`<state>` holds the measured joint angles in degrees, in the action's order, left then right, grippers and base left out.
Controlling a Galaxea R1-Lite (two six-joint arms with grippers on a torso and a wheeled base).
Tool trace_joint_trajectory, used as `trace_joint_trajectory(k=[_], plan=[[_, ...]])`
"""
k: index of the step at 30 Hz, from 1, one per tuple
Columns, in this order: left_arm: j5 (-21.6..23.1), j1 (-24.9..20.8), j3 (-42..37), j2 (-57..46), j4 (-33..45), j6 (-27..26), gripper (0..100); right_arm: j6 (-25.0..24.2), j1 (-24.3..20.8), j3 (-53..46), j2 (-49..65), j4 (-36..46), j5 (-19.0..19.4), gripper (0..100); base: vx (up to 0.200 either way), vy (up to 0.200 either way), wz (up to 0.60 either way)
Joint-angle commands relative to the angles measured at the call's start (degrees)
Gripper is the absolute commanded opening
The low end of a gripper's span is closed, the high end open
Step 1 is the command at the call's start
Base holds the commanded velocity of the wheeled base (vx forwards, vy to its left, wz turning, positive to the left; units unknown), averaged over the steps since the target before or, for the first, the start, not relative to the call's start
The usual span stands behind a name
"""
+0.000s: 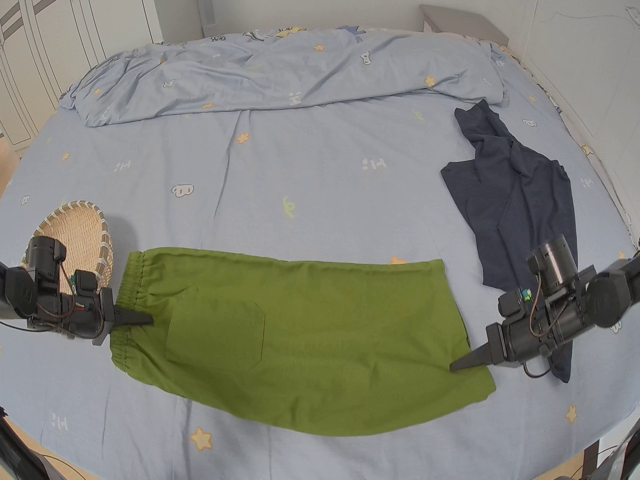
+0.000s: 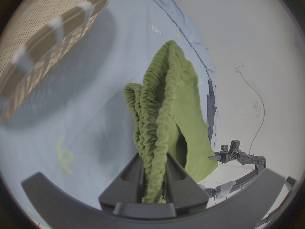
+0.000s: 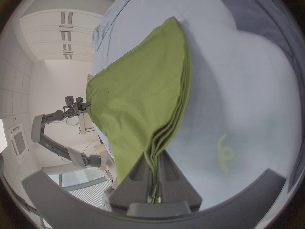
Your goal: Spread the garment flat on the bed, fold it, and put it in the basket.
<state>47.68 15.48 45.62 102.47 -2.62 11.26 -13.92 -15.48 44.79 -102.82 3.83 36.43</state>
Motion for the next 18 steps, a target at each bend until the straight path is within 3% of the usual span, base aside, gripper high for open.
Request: trace_joint_trajectory(k=[1,9,18], plan=[[0.1,1.4,-9.7,-5.5,-0.2,-4.1,0,-0.1,-4.7,-11.3,3.9,-7.9,-0.5,0,0.000,0.000,0.00],[0.2,5.3,-9.6,-5.0,0.2,-9.5,0,-0.1,-4.7,-13.9,2.4,-11.7,-0.5,0,0.000,0.000,0.00],[0.2,5.6,-9.3,-4.3,0.2,-9.9,0,-0.1,-4.6,-14.0,1.2,-11.7,-0.5,0,0.000,0.000,0.00]])
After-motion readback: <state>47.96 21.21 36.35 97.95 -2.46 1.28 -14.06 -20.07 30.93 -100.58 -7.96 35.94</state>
